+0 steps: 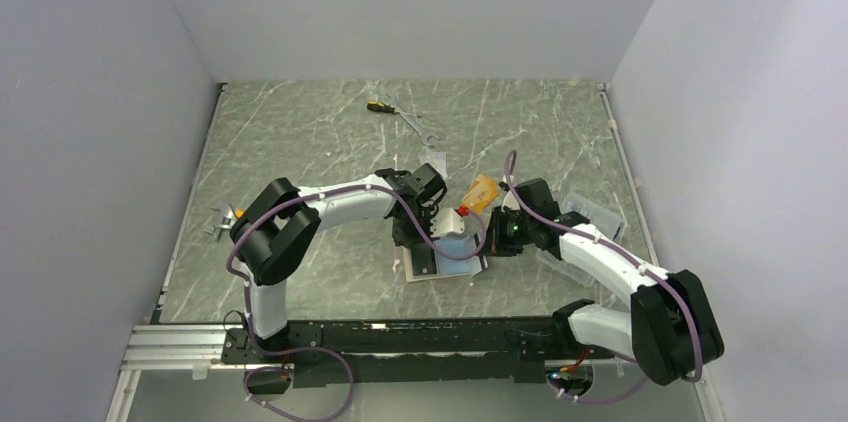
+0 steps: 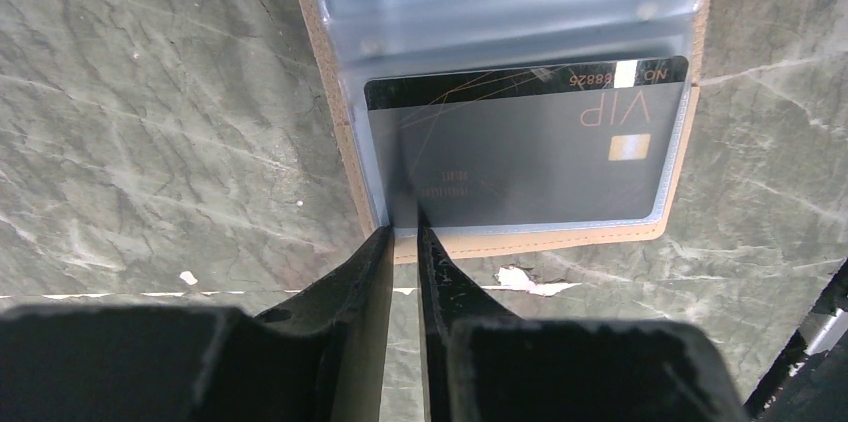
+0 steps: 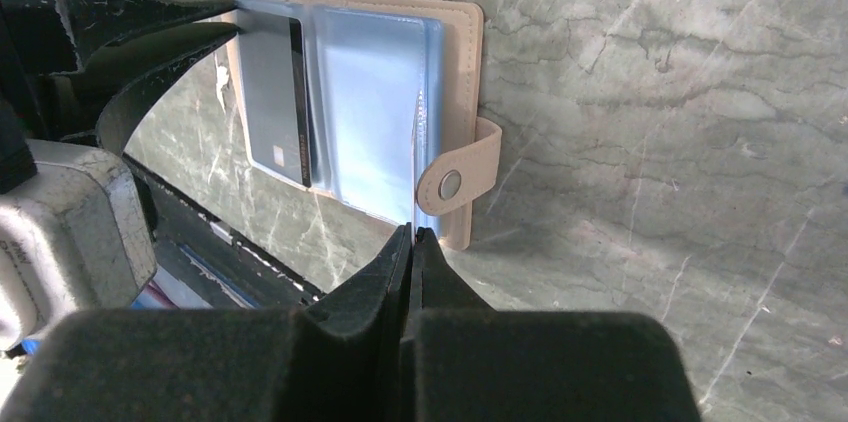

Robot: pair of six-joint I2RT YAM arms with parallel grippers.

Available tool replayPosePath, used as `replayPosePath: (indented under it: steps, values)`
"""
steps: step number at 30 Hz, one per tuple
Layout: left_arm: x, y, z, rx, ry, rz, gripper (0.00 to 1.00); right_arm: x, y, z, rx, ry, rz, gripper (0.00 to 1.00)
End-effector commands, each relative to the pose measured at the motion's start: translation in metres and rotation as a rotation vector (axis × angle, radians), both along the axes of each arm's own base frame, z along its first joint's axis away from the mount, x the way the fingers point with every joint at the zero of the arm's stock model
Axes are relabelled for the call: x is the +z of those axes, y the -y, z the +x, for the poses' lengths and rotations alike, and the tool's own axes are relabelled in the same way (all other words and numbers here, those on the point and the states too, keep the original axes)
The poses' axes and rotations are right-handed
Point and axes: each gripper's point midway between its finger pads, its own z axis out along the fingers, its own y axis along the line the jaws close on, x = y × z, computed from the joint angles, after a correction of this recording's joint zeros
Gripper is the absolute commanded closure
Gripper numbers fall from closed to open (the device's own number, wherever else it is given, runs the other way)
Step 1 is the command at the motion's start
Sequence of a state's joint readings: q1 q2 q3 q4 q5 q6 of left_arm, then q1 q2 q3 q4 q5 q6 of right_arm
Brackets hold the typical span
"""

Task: Put the credit cards into the card holder
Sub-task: Insert the credit card into the card holder.

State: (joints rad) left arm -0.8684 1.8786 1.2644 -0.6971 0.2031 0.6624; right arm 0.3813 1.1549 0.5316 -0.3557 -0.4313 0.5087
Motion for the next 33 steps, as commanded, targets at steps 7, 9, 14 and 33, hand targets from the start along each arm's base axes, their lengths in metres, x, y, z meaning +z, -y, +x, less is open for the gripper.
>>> replayPosePath:
  steps: [7, 9, 14, 33]
  values:
    - [-0.004, 0.001, 0.001, -0.020, 0.003, 0.019, 0.81, -0.007, -0.009, 0.000, 0.029, -0.010, 0.043, 1.00]
    - [-0.004, 0.001, 0.002, -0.020, 0.005, 0.020, 0.81, -0.010, -0.009, -0.001, 0.029, -0.021, 0.040, 1.00]
    - [-0.003, 0.001, 0.002, -0.022, 0.008, 0.019, 0.81, -0.014, -0.007, -0.003, 0.023, -0.029, 0.032, 1.00]
    - [-0.003, 0.001, 0.003, -0.026, 0.008, 0.021, 0.83, -0.019, 0.001, -0.002, -0.013, -0.050, -0.037, 1.00]
